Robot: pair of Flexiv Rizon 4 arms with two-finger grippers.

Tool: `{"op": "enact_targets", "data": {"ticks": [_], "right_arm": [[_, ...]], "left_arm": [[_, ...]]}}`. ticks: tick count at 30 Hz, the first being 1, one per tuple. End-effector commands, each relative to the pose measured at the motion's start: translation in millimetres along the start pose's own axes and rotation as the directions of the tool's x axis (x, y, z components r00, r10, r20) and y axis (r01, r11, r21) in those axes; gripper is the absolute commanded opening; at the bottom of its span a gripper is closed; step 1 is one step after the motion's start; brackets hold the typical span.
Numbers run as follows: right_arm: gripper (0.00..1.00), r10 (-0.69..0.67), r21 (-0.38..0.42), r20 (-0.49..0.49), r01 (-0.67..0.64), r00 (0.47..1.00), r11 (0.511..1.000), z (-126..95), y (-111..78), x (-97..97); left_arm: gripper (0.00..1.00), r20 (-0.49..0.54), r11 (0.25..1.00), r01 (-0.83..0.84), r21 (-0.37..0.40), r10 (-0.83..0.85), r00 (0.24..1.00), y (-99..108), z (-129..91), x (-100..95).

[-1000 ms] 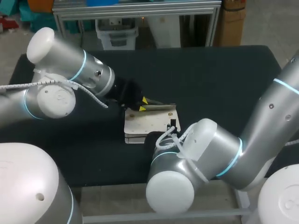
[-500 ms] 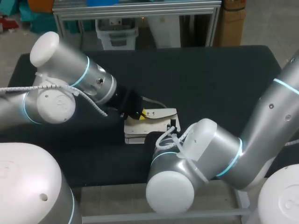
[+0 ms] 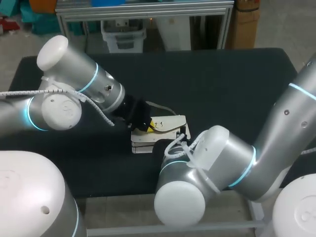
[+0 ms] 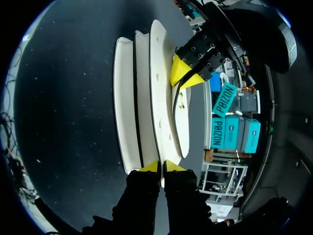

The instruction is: Pick up the bag, open it, inspect its contents, close it, and place it on the opposite side

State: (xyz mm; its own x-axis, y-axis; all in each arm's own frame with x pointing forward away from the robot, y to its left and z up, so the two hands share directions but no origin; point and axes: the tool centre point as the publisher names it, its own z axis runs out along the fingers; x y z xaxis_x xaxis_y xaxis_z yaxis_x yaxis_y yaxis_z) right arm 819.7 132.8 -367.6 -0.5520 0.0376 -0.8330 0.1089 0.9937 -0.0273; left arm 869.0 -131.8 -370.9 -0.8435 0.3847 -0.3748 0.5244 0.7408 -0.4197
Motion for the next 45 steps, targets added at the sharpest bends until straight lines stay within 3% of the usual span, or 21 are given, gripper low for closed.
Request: {"op": "enact_targets", "data": {"ticks": [1,4,8,21,27,35,43,45], "right_arm": [[0.0,0.004,-0.049,0.123,0.002,0.992,0.999,-2.9,-5.5,4.3],[0.0,0.004,-0.049,0.123,0.002,0.992,0.999,-2.9,-5.5,4.3],[0.0,0.004,-0.049,0.123,0.002,0.992,0.999,-2.9,-5.5,4.3],[0.0,0.004,-0.049,0.123,0.002,0.992,0.999,-2.9,-5.5,4.3],[0.0,0.004,-0.049,0.123,0.002,0.992,0.999,-2.9,-5.5,4.3],[0.0,0.004,-0.049,0.123,0.002,0.992,0.999,-2.9,-5.5,4.3],[0.0,0.004,-0.049,0.123,0.002,0.992,0.999,-2.9,-5.5,4.3],[0.0,0.004,-0.051,0.124,0.002,0.992,0.999,-3.8,-5.0,3.3]], "left_arm": [[0.0,-0.003,1.0,-0.004,0.007,0.004,1.0,4.2,3.7,5.0],[0.18,-0.001,1.0,-0.002,0.008,0.002,1.0,4.9,2.5,7.5],[0.25,0.008,1.0,0.0,0.013,-0.001,1.0,5.3,-3.1,7.2],[0.29,0.053,0.999,-0.016,0.041,0.014,0.999,0.7,-19.8,-6.1],[0.43,0.082,0.995,-0.018,0.102,0.01,0.997,-2.0,-33.4,-15.3],[0.47,0.086,0.988,-0.015,0.157,0.002,0.996,-7.8,-43.9,-24.1],[0.48,0.087,0.976,0.115,0.185,-0.133,0.987,-6.2,-49.6,-40.5],[0.54,0.087,0.974,0.133,0.183,-0.151,0.985,-6.7,-49.9,-42.1]]}}
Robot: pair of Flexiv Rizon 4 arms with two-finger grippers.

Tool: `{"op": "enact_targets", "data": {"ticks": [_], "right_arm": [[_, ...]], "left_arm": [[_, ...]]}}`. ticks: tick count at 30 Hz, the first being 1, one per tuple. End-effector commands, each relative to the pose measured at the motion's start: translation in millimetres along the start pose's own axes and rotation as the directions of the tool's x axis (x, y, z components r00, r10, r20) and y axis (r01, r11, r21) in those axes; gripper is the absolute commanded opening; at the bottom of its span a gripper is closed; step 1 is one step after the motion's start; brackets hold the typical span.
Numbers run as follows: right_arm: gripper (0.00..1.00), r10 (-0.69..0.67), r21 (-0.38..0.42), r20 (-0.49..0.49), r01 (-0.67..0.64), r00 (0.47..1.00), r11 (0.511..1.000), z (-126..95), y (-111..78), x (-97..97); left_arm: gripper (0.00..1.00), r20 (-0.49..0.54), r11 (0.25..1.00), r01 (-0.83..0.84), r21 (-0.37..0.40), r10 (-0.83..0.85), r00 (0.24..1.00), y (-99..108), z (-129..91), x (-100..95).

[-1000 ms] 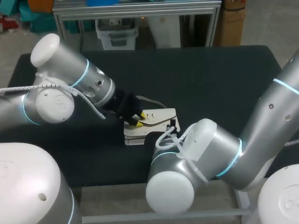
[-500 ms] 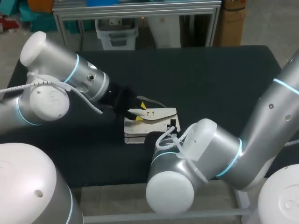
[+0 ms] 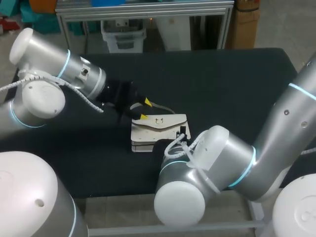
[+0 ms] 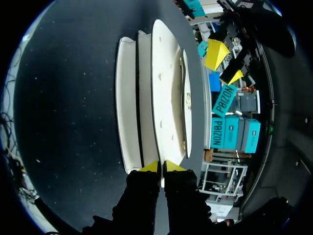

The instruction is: Pick up the bag, open it, inspect its contents, close it, and place it on the opposite side

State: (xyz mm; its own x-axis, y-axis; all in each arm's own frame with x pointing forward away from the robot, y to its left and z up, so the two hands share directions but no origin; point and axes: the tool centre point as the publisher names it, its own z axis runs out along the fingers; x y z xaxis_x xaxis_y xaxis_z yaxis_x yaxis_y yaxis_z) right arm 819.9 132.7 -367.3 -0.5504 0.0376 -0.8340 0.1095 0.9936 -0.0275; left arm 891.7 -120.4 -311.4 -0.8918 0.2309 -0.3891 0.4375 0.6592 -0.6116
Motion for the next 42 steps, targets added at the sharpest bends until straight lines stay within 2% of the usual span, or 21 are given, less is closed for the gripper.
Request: {"op": "enact_targets", "data": {"ticks": [1,2,4,5,7,10,19,25,29,34,42], "right_arm": [[0.0,0.005,-0.052,0.122,0.001,0.993,0.999,-4.3,-4.7,3.2],[0.07,0.007,-0.053,0.121,-0.001,0.993,0.999,-5.0,-4.4,2.7],[0.48,0.012,-0.056,0.122,-0.005,0.993,0.998,-7.1,-4.0,1.4],[1.0,0.016,-0.059,0.122,-0.009,0.992,0.998,-8.4,-3.9,0.5],[1.0,0.018,-0.063,0.127,-0.01,0.992,0.998,-12.2,-3.6,-2.3],[1.0,0.027,-0.077,0.138,-0.017,0.99,0.997,-18.2,-3.5,-7.1],[1.0,0.083,-0.138,0.129,-0.065,0.988,0.988,-38.8,-6.1,-24.7],[1.0,0.159,-0.175,0.061,-0.146,0.985,0.974,-51.3,-15.9,-36.7],[1.0,0.184,-0.189,0.03,-0.176,0.982,0.966,-56.5,-25.2,-43.0],[1.0,0.178,-0.222,0.043,-0.164,0.983,0.961,-62.2,-29.4,-49.1],[1.0,0.148,-0.284,0.021,-0.136,0.989,0.949,-66.4,-27.4,-50.9]], "left_arm": [[0.57,0.001,0.999,0.035,-0.016,-0.035,0.999,-2.5,3.9,-5.8],[0.64,-0.001,0.999,0.035,-0.014,-0.035,0.999,-2.8,3.8,-6.4],[0.76,0.002,0.998,0.06,-0.024,-0.06,0.998,-3.9,3.4,-7.3],[0.79,0.0,0.998,0.065,-0.027,-0.065,0.998,-4.2,3.5,-8.0],[0.83,0.0,0.996,0.085,-0.029,-0.085,0.996,-4.8,3.1,-9.1],[1.0,0.003,0.995,0.099,-0.033,-0.099,0.995,-5.0,2.6,-10.1],[1.0,0.011,0.98,0.194,-0.034,-0.194,0.981,-3.2,-4.9,-12.5],[1.0,-0.002,0.938,0.347,-0.018,-0.347,0.938,-0.5,-16.7,-10.2],[1.0,0.011,0.908,0.416,-0.048,-0.416,0.909,0.4,-24.9,-4.4],[1.0,0.028,0.919,0.387,-0.073,-0.386,0.922,1.4,-27.7,3.9],[1.0,0.043,0.92,0.38,-0.101,-0.377,0.925,8.0,-24.3,2.4]]}}
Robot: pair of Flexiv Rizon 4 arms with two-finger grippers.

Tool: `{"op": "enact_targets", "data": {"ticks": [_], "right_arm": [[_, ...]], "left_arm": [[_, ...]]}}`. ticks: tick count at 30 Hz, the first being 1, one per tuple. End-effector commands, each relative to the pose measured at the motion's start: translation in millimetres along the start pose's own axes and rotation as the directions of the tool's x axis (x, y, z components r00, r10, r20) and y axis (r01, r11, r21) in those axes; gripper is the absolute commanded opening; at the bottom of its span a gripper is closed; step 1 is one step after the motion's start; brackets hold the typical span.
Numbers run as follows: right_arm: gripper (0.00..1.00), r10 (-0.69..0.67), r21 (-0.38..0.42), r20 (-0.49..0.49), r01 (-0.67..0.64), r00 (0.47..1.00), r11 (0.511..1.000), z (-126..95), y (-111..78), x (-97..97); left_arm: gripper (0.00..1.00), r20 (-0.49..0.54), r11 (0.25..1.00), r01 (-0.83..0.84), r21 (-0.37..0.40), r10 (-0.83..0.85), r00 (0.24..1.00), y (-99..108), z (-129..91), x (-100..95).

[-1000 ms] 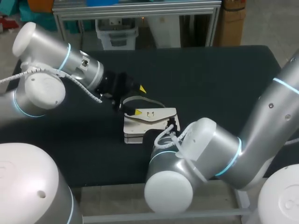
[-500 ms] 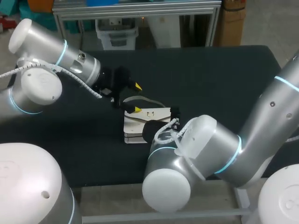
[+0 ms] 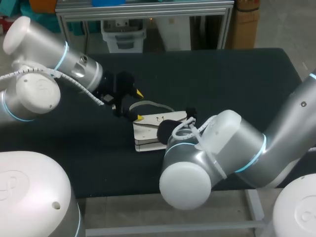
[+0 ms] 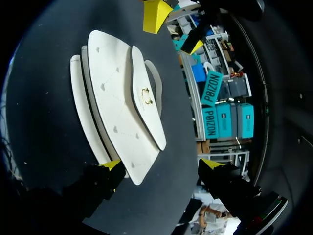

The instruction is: Pick up the bag, open it, inspect its contents, close it, and place it on the opposite side

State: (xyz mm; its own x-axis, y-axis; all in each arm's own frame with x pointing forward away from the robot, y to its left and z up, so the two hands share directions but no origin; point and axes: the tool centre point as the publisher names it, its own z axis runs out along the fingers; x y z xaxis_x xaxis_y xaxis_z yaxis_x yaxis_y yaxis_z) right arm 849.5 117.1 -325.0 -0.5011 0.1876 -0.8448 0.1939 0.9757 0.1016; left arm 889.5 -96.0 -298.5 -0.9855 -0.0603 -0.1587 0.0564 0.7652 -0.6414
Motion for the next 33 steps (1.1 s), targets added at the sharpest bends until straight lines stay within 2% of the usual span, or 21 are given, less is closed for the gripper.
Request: {"op": "enact_targets", "data": {"ticks": [1,6,11,20,24,33], "right_arm": [[1.0,-0.011,-0.289,-0.018,0.006,1.0,0.957,-70.1,-13.4,-1.2],[1.0,-0.021,-0.331,-0.081,-0.007,0.996,0.944,-74.9,-10.7,6.3],[1.0,-0.029,-0.367,-0.106,-0.012,0.994,0.93,-84.7,-10.6,2.4],[1.0,-0.105,-0.375,-0.167,0.035,0.98,0.926,-92.9,-10.4,-9.7],[1.0,-0.129,-0.356,-0.195,0.053,0.972,0.933,-92.9,-13.1,-13.7],[1.0,-0.182,-0.342,-0.256,0.088,0.949,0.936,-93.9,-22.5,-22.3]], "left_arm": [[1.0,0.001,1.0,0.008,-0.001,-0.008,1.0,0.9,2.8,-1.4],[1.0,-0.007,1.0,0.025,-0.005,-0.025,1.0,3.0,6.2,-6.6],[1.0,-0.007,0.999,0.035,-0.021,-0.035,0.999,4.0,5.7,-8.6],[1.0,-0.003,0.998,0.038,-0.054,-0.038,0.999,5.0,1.2,-7.2],[1.0,0.011,0.997,0.028,-0.073,-0.027,1.0,6.5,-3.1,-4.6],[1.0,0.02,0.995,0.025,-0.099,-0.023,1.0,21.4,-15.6,-3.5]]}}
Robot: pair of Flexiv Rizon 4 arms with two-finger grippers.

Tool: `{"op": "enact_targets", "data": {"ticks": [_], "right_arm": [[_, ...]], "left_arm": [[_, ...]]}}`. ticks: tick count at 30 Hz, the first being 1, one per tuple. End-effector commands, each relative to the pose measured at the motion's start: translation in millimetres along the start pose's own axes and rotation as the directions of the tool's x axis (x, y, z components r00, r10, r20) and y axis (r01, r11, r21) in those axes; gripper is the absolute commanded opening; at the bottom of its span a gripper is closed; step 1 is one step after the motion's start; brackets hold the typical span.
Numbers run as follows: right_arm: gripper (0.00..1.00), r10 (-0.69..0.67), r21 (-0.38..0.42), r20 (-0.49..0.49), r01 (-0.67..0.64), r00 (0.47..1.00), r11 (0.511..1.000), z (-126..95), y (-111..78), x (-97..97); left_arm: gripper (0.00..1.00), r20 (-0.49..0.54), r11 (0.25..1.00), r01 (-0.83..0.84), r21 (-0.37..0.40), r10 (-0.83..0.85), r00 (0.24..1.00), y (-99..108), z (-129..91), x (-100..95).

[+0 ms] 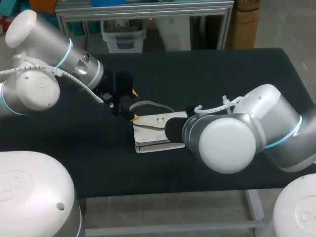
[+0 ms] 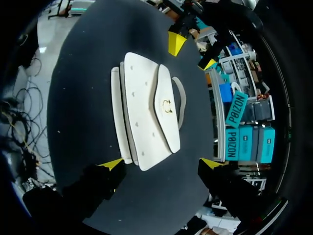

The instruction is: Pick up the bag, open it, inspect its contents, close it, and place it on the opposite side

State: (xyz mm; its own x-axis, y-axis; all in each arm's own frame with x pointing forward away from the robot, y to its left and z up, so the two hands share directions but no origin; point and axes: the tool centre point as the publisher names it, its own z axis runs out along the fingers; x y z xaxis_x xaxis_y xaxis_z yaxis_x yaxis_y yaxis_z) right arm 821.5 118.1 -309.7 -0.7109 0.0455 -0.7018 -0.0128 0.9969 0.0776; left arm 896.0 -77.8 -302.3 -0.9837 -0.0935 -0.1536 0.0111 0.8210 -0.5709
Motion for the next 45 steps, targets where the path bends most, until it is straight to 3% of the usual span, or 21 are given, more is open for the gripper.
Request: {"op": "enact_targets", "data": {"ticks": [1,12,29,45], "right_arm": [[1.0,-0.021,-0.182,-0.03,0.015,0.999,0.983,-67.9,-13.1,-5.7],[1.0,-0.073,-0.19,-0.178,0.038,0.981,0.981,-60.8,-20.2,-16.9],[1.0,-0.135,-0.092,-0.383,0.107,0.914,0.99,-42.5,-28.0,-24.5],[1.0,-0.116,-0.136,-0.531,0.051,0.839,0.989,-16.7,-35.7,-23.3]], "left_arm": [[1.0,0.0,1.0,-0.011,-0.003,0.011,1.0,6.7,-8.1,3.9],[1.0,-0.041,1.0,0.008,-0.012,-0.009,0.999,15.7,-16.0,3.9],[1.0,-0.083,0.991,0.118,-0.057,-0.122,0.989,15.9,-13.8,6.7],[1.0,-0.09,0.97,0.235,-0.062,-0.24,0.967,19.7,-15.6,3.5]]}}
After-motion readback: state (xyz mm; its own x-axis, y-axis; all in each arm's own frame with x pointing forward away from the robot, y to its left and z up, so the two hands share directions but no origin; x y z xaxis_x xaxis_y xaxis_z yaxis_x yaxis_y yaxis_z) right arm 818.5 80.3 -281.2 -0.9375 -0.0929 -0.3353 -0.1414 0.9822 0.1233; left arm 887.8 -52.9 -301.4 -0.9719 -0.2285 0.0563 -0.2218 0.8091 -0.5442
